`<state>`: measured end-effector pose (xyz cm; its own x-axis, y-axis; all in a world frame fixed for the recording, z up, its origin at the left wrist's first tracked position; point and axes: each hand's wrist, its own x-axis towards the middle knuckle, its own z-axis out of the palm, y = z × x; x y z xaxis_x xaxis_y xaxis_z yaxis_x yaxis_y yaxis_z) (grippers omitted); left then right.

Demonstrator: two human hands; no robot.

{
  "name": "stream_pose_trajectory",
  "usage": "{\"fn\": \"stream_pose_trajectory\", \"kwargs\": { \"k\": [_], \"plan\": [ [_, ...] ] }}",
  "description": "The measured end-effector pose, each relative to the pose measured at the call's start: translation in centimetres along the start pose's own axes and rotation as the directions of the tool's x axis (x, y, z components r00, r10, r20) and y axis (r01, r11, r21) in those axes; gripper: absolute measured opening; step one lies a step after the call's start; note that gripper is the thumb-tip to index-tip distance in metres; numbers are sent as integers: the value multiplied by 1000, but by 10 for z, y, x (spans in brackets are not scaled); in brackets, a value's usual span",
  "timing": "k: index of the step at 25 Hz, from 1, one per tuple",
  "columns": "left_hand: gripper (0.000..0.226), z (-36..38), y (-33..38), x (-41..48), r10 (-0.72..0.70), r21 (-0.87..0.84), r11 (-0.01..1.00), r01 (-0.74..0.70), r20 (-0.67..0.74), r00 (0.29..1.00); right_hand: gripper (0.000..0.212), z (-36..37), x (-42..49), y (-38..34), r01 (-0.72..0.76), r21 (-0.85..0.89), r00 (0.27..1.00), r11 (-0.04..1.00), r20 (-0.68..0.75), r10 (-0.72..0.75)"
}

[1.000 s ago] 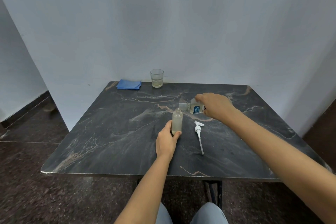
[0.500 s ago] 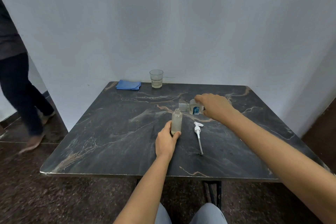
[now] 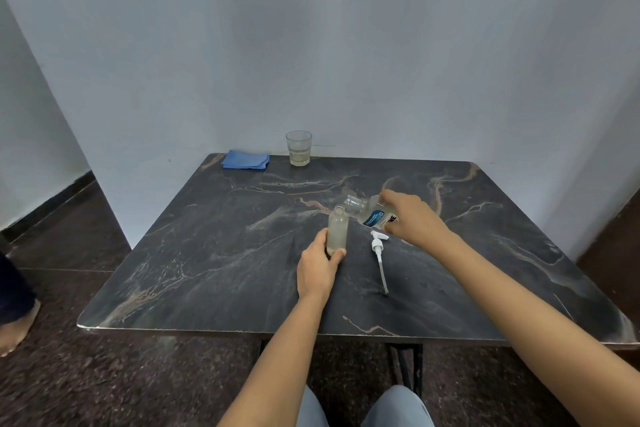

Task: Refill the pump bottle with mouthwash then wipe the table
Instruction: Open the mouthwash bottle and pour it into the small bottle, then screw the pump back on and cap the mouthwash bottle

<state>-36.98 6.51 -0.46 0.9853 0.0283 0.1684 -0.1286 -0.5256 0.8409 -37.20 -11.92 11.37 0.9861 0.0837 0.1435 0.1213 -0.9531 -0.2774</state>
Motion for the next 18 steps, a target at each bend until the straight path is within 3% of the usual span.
{"fn": "stream_pose_trajectory", "kwargs": {
  "k": [3,6,11,18],
  "plan": [
    [45,0,0,-1,2,-11,1000,-2,-2,1000,42,11,-9,11,-32,351,994,936,-83,65],
    [44,0,0,-1,0,-12,1000,0,-2,1000,39,17,-17,22,-49,574,961,818,-196,195],
    [44,0,0,-1,5,-15,1000,-5,-6,1000,42,35,-21,48,-72,733,874,677,-281,397],
    [44,0,1,-1,9,-17,1000,-9,-3,1000,44,56,-22,72,-44,836,873,547,-235,428]
  ]
}}
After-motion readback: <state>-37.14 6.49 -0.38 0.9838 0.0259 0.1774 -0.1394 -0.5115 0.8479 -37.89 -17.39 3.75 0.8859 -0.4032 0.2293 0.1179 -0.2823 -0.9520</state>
